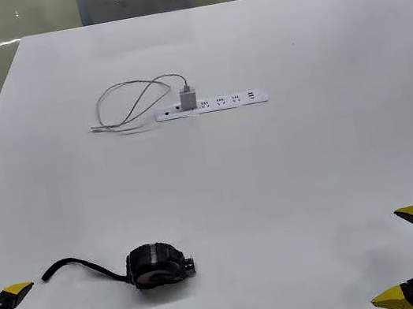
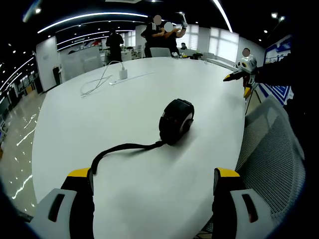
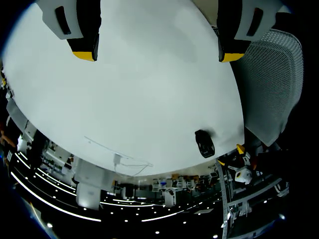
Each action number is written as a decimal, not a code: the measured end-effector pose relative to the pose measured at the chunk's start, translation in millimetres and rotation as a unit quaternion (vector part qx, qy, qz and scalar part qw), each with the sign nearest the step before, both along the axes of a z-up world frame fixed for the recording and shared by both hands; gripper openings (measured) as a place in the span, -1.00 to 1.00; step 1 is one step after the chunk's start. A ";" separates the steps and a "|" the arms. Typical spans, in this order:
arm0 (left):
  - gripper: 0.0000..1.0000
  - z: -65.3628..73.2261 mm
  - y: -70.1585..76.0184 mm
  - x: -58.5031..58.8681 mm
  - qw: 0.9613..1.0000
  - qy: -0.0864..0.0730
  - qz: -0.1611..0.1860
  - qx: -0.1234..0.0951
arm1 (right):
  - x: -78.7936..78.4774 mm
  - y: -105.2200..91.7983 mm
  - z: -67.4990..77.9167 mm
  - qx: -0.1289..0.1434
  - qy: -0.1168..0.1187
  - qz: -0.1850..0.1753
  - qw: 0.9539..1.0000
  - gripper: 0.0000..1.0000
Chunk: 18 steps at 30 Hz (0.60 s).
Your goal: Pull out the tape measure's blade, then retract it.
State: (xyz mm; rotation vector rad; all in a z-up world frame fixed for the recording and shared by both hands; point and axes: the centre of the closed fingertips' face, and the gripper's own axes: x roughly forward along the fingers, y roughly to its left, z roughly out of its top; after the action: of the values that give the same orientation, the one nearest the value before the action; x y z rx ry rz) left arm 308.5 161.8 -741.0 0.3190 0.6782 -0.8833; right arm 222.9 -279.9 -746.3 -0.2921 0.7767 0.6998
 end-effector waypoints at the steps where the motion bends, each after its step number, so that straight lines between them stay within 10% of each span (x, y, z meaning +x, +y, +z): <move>1: 0.98 0.9 -1.0 1.0 1.000 0.001 -0.002 0.000 | 0.9 1.0 0.6 0.000 0.001 0.001 1.000 0.98; 18: 0.98 5.1 -31.1 16.7 0.997 0.015 -0.071 0.019 | 26.0 41.5 6.9 0.000 -0.005 0.054 0.999 0.98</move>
State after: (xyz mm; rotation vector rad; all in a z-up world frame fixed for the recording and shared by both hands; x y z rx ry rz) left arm 325.2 130.7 -735.9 0.3925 0.7067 -1.0138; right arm 248.9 -238.5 -739.4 -0.3398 0.7565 0.7993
